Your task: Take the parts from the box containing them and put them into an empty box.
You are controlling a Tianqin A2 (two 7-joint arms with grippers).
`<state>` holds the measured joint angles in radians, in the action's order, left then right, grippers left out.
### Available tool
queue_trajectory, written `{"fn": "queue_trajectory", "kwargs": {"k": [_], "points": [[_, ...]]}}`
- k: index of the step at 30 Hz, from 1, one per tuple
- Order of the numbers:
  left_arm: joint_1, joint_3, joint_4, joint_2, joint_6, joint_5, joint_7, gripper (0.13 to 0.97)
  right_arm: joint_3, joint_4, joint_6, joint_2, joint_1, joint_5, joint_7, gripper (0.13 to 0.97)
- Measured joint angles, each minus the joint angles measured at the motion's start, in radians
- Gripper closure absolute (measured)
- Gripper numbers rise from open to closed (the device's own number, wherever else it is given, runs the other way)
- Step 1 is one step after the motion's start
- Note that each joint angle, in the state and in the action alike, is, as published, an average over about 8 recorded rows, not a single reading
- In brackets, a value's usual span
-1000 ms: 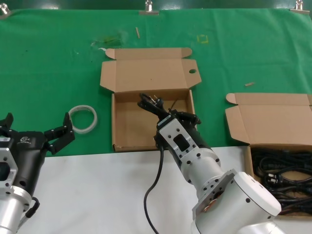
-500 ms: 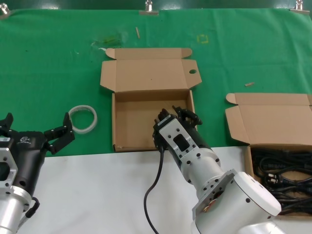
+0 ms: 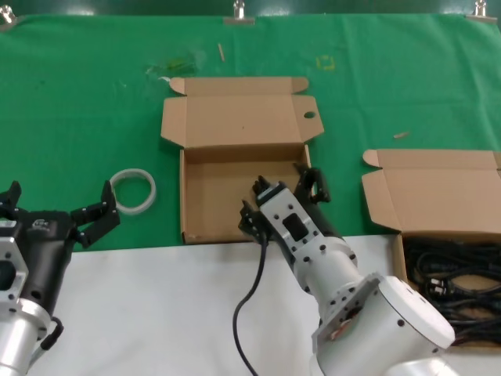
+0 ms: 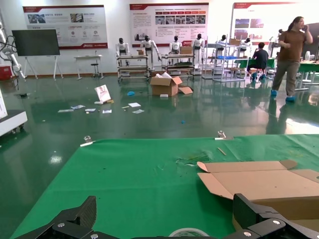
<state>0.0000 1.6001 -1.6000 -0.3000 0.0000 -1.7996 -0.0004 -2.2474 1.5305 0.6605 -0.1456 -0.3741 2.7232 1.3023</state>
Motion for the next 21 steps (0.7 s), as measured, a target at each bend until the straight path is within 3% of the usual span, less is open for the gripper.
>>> {"fn": "queue_trajectory", "kwargs": {"k": [5,8,16,21], "points": [[0.0,0.0,0.0,0.0,0.0,0.0,0.0,0.132,0.029,0.003,-0.029,0.0,0.017,-0.04,-0.057,0.389],[0.0,0.0,0.0,0.0,0.0,0.0,0.0,0.132,0.051,0.006,-0.052,0.0,0.03,-0.072,-0.102,0.389],[0.0,0.0,0.0,0.0,0.0,0.0,0.0,0.132,0.119,0.013,-0.122,0.0,0.069,-0.17,-0.24,0.237],[0.0,0.0,0.0,0.0,0.0,0.0,0.0,0.132,0.163,0.018,-0.166,0.0,0.094,-0.233,-0.328,0.193]]}}
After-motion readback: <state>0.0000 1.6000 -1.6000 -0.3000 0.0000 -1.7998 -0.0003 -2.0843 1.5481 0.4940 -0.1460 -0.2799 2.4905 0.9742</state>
